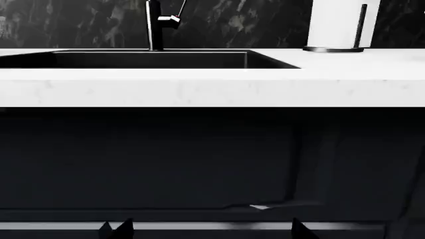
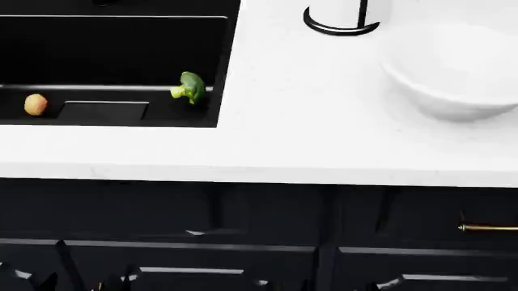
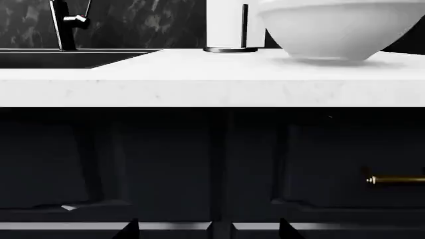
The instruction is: Pick the cucumbers and broccolis from the sink and place them in one bowl. Place the apricot in the other bowl. Then turn off the sink faucet.
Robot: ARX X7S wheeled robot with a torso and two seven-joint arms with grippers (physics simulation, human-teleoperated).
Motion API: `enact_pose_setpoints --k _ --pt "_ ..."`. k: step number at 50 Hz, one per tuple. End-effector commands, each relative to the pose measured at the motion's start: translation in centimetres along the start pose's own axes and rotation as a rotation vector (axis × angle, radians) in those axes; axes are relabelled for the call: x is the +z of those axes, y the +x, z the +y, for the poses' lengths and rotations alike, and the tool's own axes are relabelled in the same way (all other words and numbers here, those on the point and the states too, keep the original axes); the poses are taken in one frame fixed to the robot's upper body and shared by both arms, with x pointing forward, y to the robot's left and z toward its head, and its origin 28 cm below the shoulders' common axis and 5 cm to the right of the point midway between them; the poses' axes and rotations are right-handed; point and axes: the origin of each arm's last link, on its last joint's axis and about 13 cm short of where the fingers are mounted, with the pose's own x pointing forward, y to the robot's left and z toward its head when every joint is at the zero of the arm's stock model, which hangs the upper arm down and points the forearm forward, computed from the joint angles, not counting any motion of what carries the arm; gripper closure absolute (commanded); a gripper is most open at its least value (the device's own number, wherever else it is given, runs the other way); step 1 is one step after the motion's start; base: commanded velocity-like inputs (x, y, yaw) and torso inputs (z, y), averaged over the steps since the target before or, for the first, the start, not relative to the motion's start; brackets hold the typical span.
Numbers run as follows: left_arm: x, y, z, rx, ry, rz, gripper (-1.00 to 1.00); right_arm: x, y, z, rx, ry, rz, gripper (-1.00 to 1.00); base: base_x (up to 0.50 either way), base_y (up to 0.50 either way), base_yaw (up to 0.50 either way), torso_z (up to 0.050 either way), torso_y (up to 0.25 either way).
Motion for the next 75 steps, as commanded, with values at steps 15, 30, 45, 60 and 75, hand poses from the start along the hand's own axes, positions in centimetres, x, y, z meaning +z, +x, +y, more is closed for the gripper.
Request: enact_pose_setpoints --k 15,30,45,60,75 --pt "0.3 -0.1 0.0 0.002 0.01 -0.031 -1.0 0.2 0.2 0.3 0.018 0.007 0.001 -1.0 0.0 0.0 0.0 0.0 0.0" --pt "1.9 -0.8 0.3 0.004 0.023 -0.071 -1.0 1.3 0.3 0.1 0.006 -0.004 -0.03 -1.0 0.0 0.03 0.0 0.041 0.11" --pt "2.1 -1.1 0.2 -0.007 0.008 -0.053 -1.0 1.5 0.3 0.3 0.022 0.003 -0.025 -1.0 0.0 0.5 0.0 0.05 0.127" --pt "2.0 -0.9 0.2 -0.016 0.015 -0.035 -1.0 1.7 0.3 0.4 0.028 0.006 -0.024 -1.0 0.0 0.5 0.0 0.05 0.124" --pt "10.4 3.1 1.9 -0.091 0.039 -0.091 -1.0 10.3 2.2 -0.2 0.072 -0.082 -0.071 -1.0 0.0 0.27 0.0 0.05 0.123"
